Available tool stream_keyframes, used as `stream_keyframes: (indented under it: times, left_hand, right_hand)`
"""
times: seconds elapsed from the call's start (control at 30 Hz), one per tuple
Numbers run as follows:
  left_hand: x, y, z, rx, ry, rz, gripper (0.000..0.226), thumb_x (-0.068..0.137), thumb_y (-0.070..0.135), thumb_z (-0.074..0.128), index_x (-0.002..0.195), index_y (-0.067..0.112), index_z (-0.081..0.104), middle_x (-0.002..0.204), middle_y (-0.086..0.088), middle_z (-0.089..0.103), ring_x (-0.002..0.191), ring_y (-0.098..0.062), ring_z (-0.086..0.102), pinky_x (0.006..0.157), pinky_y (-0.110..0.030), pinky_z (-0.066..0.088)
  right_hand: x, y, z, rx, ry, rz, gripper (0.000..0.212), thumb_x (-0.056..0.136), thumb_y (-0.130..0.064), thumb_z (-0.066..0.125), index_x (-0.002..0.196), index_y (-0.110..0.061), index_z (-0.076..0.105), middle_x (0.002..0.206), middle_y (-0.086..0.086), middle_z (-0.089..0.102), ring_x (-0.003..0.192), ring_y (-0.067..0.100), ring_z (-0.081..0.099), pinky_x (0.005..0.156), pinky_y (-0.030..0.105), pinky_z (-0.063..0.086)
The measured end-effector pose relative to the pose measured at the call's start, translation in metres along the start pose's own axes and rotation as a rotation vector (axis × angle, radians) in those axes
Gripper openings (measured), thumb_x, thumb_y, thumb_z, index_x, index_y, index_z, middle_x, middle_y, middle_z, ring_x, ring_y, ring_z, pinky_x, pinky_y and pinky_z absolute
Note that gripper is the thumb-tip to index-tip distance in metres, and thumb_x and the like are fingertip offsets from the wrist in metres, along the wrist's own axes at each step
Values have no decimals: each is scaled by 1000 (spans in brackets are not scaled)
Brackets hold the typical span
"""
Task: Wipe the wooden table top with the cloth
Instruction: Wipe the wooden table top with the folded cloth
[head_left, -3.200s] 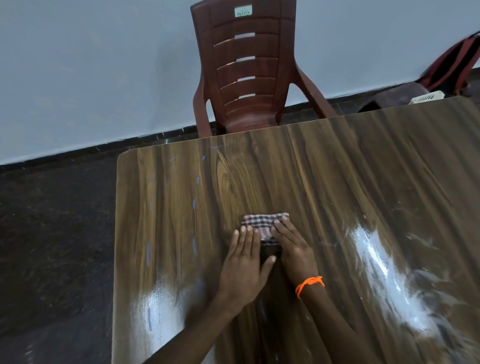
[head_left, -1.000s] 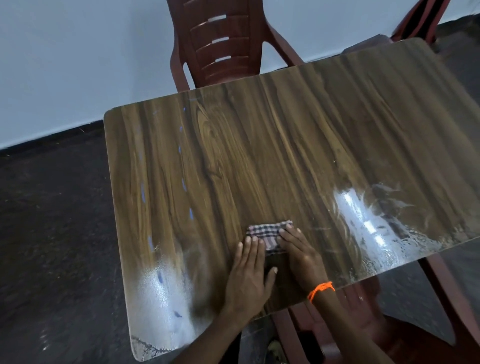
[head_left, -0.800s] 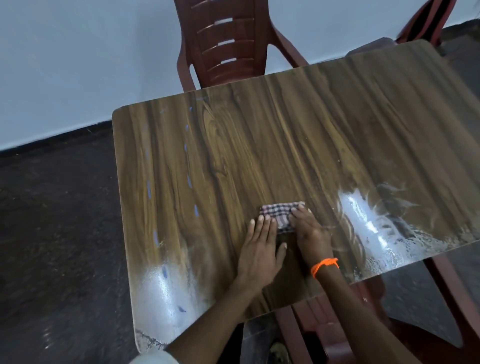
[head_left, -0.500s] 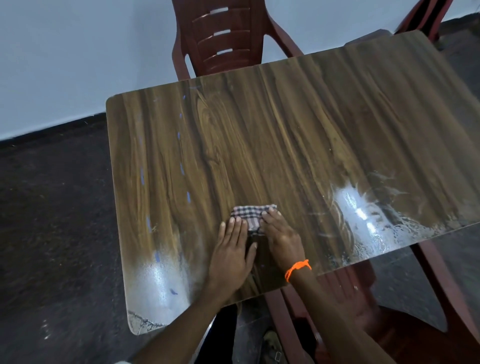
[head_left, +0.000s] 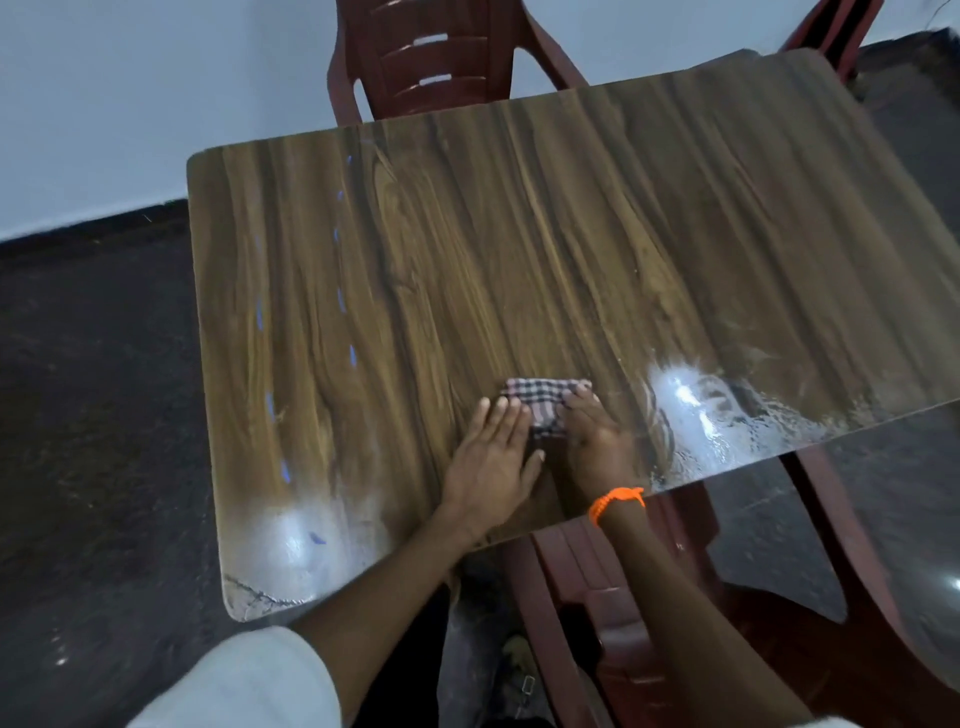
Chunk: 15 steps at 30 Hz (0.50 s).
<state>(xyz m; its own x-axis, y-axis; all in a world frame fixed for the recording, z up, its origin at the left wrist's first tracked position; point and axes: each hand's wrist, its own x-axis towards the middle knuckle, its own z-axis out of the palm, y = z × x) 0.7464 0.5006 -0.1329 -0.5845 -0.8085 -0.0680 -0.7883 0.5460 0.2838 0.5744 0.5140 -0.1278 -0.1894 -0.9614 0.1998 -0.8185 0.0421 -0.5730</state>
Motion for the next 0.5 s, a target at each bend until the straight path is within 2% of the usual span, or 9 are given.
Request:
stream_keyframes:
  times: [0.23, 0.33, 0.43, 0.5]
  left_hand:
    - [-88, -16, 11, -34, 75, -87, 67, 106, 49, 38, 152, 0, 40, 157, -20, 42, 151, -30, 31, 127, -48, 18]
    - [-131, 1, 20, -34, 26, -96, 70, 105, 53, 35, 155, 4, 36, 160, -17, 38, 154, -26, 26, 127, -47, 16]
    - [-138, 32, 23, -18, -47, -118, 75, 104, 58, 31, 157, 5, 31, 164, -15, 31, 156, -25, 18, 128, -45, 11]
    - [-119, 52, 22, -22, -63, -102, 77, 104, 58, 27, 158, 3, 28, 165, -16, 28, 157, -25, 14, 128, -43, 6]
  right_hand:
    - [-55, -32, 21, 75, -91, -194, 32, 78, 10, 65, 108, -2, 68, 124, 12, 62, 125, 23, 50, 106, 34, 38]
    - [-93, -27, 12, 67, -161, -262, 32, 81, 9, 62, 111, -3, 66, 127, 9, 61, 128, 20, 47, 109, 36, 37]
    - [-111, -8, -8, 31, -175, -255, 29, 84, 2, 58, 110, -6, 69, 125, 6, 63, 127, 17, 49, 107, 37, 39]
    - [-104, 8, -20, -19, -169, -192, 31, 81, 7, 62, 108, -7, 70, 123, 5, 64, 125, 17, 51, 107, 38, 39]
